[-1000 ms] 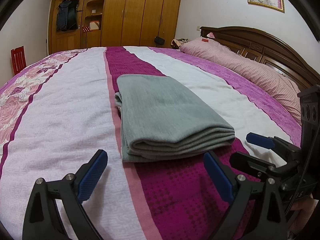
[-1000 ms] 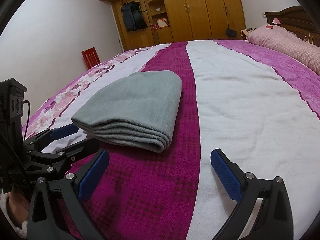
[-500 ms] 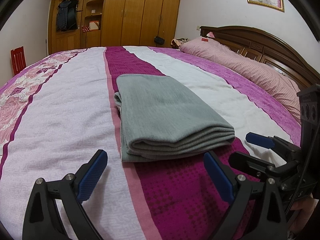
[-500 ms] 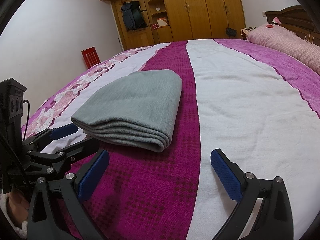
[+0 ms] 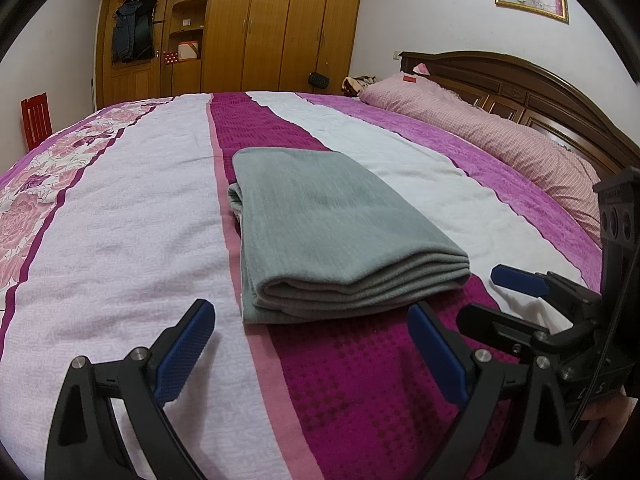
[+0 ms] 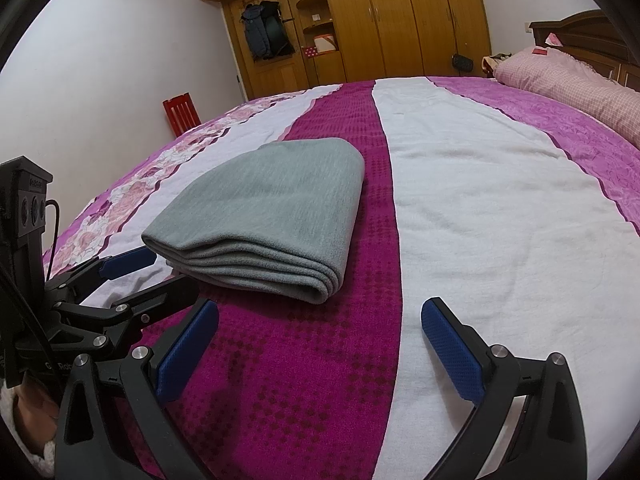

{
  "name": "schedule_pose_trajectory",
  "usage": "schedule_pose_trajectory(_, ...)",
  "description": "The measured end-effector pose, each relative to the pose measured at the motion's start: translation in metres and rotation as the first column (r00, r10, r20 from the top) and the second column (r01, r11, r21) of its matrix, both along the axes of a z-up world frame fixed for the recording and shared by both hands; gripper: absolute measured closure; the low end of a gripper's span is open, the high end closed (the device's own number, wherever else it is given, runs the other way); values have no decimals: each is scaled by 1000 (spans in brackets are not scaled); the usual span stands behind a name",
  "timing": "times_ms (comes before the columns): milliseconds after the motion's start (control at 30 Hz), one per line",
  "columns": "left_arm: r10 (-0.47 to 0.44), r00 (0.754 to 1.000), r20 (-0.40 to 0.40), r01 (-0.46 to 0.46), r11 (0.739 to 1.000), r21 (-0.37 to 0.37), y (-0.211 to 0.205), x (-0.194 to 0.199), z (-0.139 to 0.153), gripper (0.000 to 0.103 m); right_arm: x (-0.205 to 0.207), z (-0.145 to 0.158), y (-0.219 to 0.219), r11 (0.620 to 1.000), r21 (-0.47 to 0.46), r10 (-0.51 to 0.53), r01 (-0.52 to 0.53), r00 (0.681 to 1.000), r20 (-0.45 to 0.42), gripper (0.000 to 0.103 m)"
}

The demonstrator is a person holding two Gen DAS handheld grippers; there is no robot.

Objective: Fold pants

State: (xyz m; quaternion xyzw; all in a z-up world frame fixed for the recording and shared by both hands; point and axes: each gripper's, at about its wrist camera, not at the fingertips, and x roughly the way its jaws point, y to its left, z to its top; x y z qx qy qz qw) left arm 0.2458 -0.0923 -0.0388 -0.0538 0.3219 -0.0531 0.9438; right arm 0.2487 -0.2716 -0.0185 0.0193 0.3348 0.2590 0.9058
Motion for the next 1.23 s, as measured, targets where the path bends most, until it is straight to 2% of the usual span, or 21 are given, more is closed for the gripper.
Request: schedule_pose_trajectory(1233,3,1000,-2,-3,1000,-6,0,0,-5,4,-2,-6,0,1000,-9,1,-1,1000,-4,2)
